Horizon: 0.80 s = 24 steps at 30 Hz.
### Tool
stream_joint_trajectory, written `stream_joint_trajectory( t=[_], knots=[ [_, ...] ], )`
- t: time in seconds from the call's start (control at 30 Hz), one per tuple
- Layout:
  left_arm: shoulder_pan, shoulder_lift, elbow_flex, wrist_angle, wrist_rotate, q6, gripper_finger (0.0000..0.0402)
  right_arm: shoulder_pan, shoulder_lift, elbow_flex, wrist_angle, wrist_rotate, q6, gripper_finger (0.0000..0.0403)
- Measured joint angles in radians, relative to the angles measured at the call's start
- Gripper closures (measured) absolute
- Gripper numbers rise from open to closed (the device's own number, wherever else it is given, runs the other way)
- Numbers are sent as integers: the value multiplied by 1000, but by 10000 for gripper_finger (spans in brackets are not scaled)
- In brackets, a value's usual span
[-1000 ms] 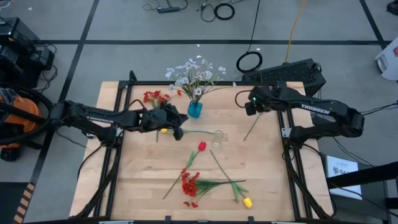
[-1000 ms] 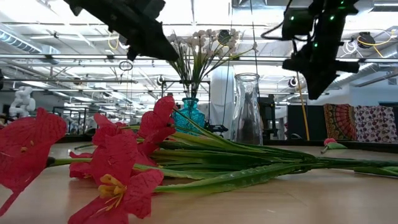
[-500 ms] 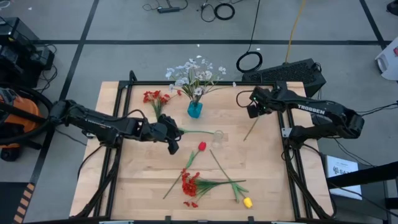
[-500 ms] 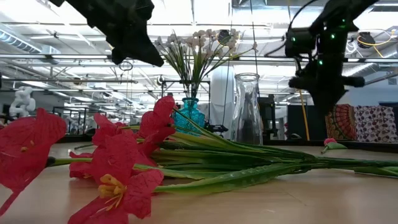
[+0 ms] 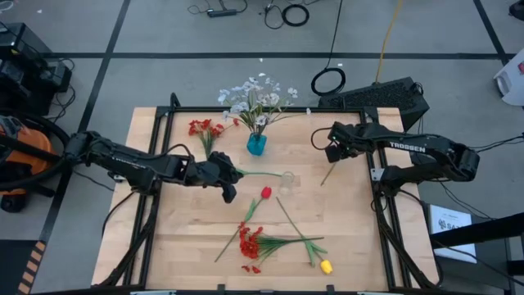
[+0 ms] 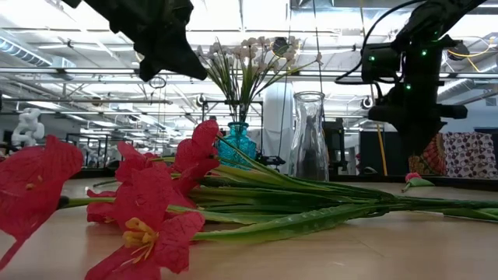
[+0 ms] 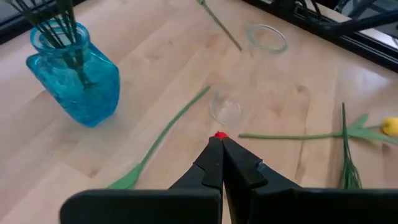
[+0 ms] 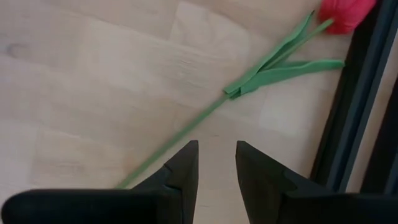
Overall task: Sort flowers into vase by color
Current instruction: Put the top red tulip into the transparent vase
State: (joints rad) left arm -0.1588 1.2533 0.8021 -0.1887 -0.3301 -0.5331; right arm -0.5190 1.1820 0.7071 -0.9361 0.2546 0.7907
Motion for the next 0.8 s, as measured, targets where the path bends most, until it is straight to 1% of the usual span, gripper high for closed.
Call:
stream_joint_trajectory(
  t=[0.17, 0.3, 0.4, 0.6, 0.7, 0.8],
  knots=[
    [28, -1, -13, -29, 56, 63, 397, 0, 0, 0, 1, 3, 98, 305],
    [54, -28, -57, -37, 95, 70, 398, -8, 0, 0, 5, 4, 153, 305],
    [71, -78, -114, -40, 119, 77, 398, -22, 0, 0, 11, 5, 202, 305],
    [87, -217, -210, -36, 121, 105, 398, -74, 1, 0, 39, 5, 258, 305],
    [92, -281, -240, -38, 120, 120, 398, -119, 7, 0, 44, 6, 300, 305],
    [92, -331, -248, -90, 120, 123, 398, -155, 13, -1, 57, 6, 320, 305]
  ],
)
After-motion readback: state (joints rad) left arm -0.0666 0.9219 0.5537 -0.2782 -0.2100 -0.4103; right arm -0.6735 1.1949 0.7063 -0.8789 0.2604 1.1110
